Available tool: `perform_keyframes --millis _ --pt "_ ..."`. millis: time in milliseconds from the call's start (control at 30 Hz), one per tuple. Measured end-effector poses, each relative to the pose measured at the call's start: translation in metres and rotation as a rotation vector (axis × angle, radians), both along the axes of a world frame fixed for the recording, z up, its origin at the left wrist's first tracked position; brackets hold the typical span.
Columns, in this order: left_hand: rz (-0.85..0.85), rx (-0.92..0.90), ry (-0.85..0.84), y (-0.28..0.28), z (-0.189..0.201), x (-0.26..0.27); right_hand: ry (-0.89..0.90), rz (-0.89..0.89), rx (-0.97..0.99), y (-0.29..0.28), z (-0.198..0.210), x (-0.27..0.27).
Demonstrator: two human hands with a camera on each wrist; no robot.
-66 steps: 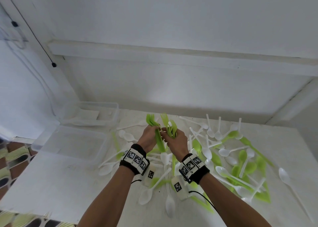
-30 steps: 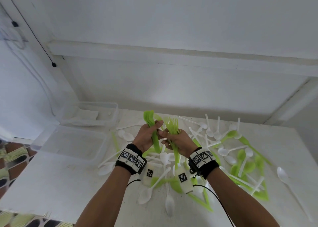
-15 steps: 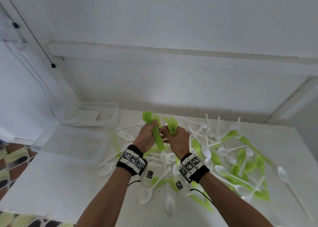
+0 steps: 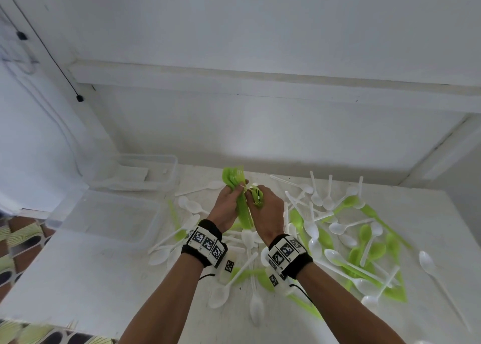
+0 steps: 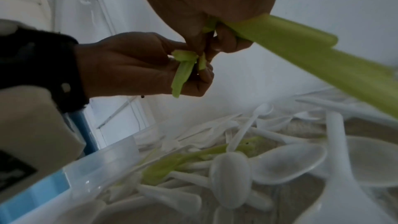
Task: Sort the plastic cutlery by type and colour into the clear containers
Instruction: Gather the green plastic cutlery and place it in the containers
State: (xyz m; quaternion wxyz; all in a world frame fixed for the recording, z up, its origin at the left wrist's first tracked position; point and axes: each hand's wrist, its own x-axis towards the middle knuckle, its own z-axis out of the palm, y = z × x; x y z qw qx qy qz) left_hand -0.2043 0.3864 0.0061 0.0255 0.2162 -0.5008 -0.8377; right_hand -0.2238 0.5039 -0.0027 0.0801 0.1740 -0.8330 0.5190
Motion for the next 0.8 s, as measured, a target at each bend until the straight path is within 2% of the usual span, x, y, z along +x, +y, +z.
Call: perform_keyframes --millis 167,300,400,533,700,800 --pt "-0.025 -0.076 0.005 -0.004 -0.008 0.002 -0.072 0.062 -0.069 0.005 0.001 -0.003" --pt "-0.015 -0.029 0.017 -0.004 -0.004 0.0 -0.083 0.054 -0.05 0.004 0.005 -0.003" --pt "-0.012 -0.05 0.019 -0.001 -0.005 -0.001 -0.119 -0.008 -0.022 0.002 0.006 -0.005" --pt "0.012 -0.074 0.03 0.009 -0.004 -0.004 -0.171 -0.103 -0.098 -0.003 0.01 -0.004" --pt "0.026 -0.057 0.034 0.011 -0.008 -0.004 -0.113 -0.072 0.014 -0.002 0.014 -0.006" --pt "-0.019 -0.069 0.065 0.004 -0.01 -0.001 0.002 0.013 0.136 0.001 0.014 -0.007"
